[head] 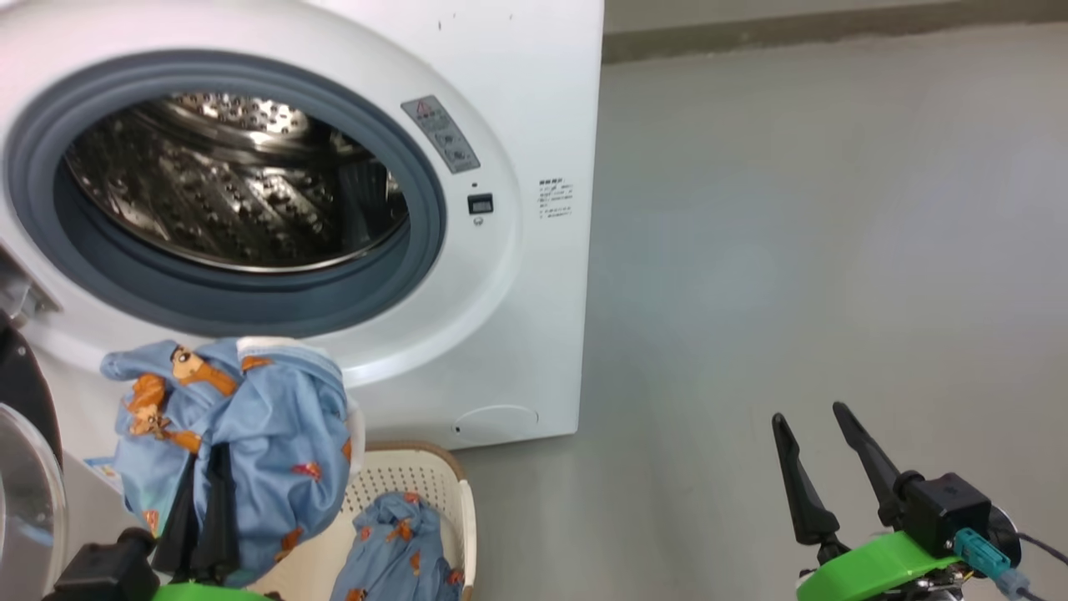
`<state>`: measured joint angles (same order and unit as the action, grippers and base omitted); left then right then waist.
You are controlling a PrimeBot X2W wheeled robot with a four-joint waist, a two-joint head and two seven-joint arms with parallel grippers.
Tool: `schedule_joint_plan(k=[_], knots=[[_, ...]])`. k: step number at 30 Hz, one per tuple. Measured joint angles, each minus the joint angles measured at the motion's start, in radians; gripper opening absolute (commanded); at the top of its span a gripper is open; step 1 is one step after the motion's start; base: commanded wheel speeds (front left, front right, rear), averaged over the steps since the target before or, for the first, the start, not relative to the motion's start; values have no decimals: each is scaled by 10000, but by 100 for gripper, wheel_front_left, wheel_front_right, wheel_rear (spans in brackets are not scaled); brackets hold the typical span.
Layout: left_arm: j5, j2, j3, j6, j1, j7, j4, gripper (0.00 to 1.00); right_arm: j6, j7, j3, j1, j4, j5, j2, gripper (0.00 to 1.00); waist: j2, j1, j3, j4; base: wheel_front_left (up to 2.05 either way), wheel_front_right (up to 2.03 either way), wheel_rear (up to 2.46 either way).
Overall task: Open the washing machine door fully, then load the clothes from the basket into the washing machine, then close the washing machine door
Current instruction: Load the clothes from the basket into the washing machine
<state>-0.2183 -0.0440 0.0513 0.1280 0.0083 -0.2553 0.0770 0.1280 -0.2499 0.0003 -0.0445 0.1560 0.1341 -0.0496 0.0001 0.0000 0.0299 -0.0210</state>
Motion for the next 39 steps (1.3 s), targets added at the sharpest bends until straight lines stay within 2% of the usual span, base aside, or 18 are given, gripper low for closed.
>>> schedule_joint_plan(k=[10,23,34,39], knots=[[-84,6,61,-15,167,0,-36,0,0,0,36,79,12,0,6,100,0,0,-334,-141,0,0,0],[-311,15,86,-109,121,0,148,0,0,0,155,81,-4,-6,8,100,0,0,84,-256,0,0,0],[38,33,479,-75,-2545,-2,623,0,0,0,194,-338,-290,-2,6,100,0,0,1477,-475,0,0,0],[2,-224,780,0,-4140,-2,1116,0,0,0,286,-823,-447,10,8,100,0,0,2350,-587,0,0,0]])
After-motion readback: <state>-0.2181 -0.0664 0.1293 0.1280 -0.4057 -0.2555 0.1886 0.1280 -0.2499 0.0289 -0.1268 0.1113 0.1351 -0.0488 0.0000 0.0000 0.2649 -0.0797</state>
